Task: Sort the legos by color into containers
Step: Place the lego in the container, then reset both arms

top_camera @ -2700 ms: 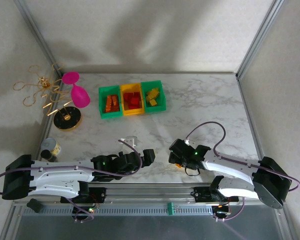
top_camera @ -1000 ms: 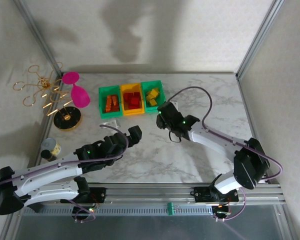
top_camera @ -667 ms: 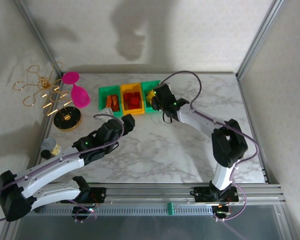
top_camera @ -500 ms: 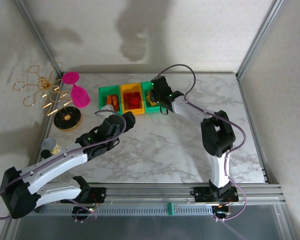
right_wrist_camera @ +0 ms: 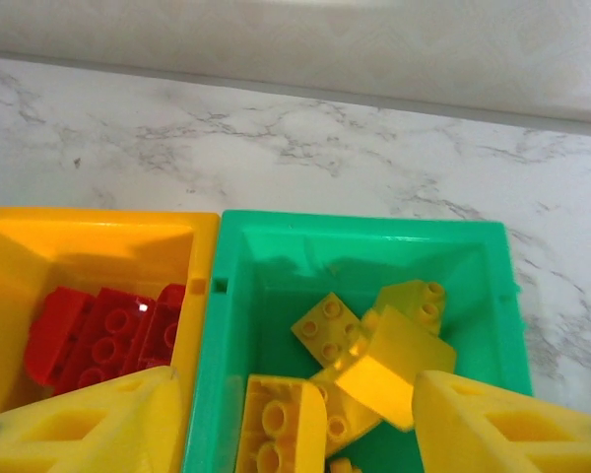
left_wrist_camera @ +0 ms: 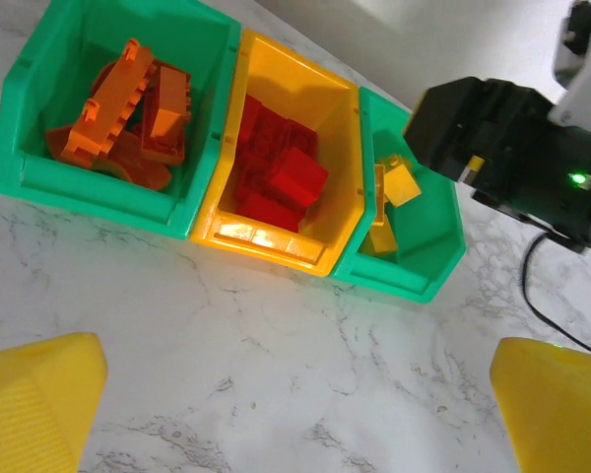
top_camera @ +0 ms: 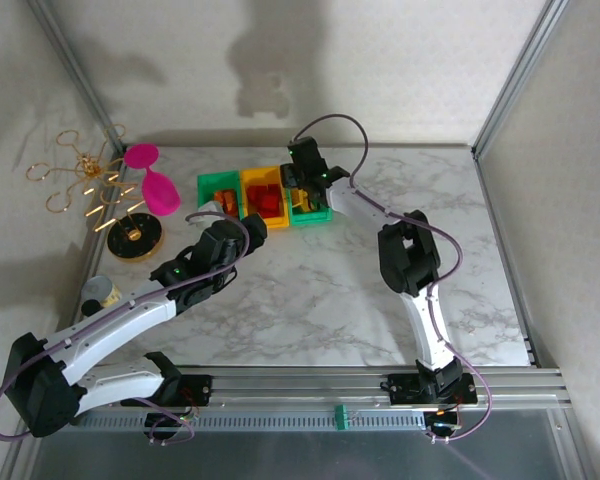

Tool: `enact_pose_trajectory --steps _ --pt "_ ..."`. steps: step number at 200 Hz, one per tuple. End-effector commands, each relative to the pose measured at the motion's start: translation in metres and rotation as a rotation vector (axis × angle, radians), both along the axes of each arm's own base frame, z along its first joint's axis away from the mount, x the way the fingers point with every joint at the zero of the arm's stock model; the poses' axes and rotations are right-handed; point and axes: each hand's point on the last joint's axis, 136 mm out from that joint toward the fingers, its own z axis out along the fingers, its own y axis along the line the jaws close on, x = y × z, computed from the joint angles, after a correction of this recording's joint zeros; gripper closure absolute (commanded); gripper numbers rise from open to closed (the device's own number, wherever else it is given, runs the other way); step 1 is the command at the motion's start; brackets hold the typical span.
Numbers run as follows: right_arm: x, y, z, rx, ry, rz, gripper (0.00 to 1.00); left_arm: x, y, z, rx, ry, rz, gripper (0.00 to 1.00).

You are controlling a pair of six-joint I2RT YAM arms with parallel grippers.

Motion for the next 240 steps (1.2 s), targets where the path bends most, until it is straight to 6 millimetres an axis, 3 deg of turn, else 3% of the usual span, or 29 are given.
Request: enact_pose_trajectory --steps 1,29,63,95,127,157,201,240 --pt "-0.015 -0.019 0.074 0.075 -0.108 -0.014 0.33 -0.003 0.007 0.012 -0.008 -0.034 0.004 0.00" --pt "-0.046 -0.049 0.093 0.127 -0.117 -0.046 0.24 -0.012 0.018 0.014 -0.007 -0.049 0.022 0.00" --pt "-0.079 -0.101 0.085 0.151 -0.090 -0.135 0.05 -0.022 0.045 0.012 0.049 -0.047 0.088 0.00" --pt "-0.104 -0.175 0.068 0.169 -0.109 -0.300 0.01 -0.031 0.096 0.010 0.155 -0.073 0.270 0.00" --pt "-0.129 -0.259 0.046 0.078 -0.178 -0.518 0.01 -0.039 0.155 0.011 0.218 -0.149 0.499 0.00" --pt "-0.151 -0.323 0.025 0.033 -0.269 -0.657 0.01 -0.044 0.197 -0.001 0.316 -0.207 0.658 0.00" --pt "-0.154 -0.371 -0.009 -0.029 -0.316 -0.743 0.02 -0.029 0.219 -0.024 0.476 -0.236 0.671 0.00" --pt "-0.147 -0.375 -0.026 0.001 -0.383 -0.676 0.02 -0.015 0.211 -0.046 0.462 -0.353 0.539 0.00"
